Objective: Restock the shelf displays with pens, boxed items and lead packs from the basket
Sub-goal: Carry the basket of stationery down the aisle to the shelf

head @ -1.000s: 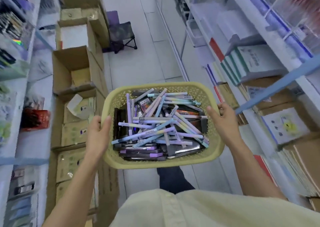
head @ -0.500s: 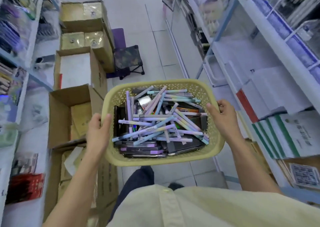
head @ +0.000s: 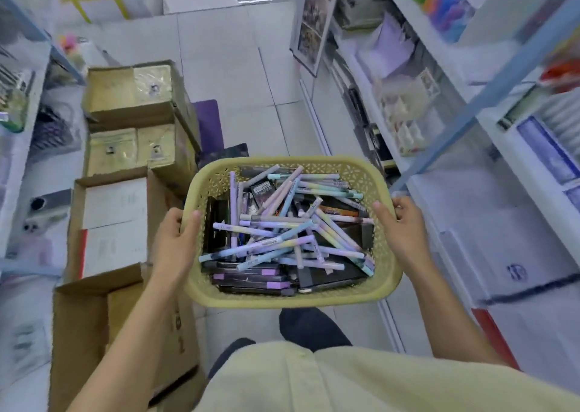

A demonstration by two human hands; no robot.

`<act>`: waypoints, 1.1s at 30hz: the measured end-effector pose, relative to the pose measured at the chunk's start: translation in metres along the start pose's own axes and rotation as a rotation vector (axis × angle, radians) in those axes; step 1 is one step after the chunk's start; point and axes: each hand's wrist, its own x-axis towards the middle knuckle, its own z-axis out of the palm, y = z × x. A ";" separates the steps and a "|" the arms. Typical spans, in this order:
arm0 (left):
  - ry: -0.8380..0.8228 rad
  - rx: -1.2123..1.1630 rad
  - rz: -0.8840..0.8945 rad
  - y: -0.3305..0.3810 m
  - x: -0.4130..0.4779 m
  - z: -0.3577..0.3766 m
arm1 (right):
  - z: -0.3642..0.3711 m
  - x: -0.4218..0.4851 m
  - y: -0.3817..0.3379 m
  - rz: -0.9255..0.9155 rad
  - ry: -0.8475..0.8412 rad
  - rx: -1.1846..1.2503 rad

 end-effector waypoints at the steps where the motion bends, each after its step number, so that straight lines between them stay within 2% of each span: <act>1: 0.003 -0.013 -0.003 0.011 0.024 0.008 | 0.003 0.026 -0.011 -0.015 -0.003 -0.005; 8: -0.026 -0.068 -0.013 0.078 0.177 0.052 | 0.027 0.181 -0.071 -0.020 -0.003 -0.010; 20: -0.177 0.054 0.113 0.193 0.437 0.131 | 0.079 0.385 -0.121 0.109 0.174 0.060; 28: -0.231 0.090 0.113 0.254 0.556 0.206 | 0.087 0.512 -0.138 0.170 0.224 0.078; 33: -0.297 0.132 0.149 0.284 0.611 0.233 | 0.091 0.557 -0.142 0.194 0.268 0.064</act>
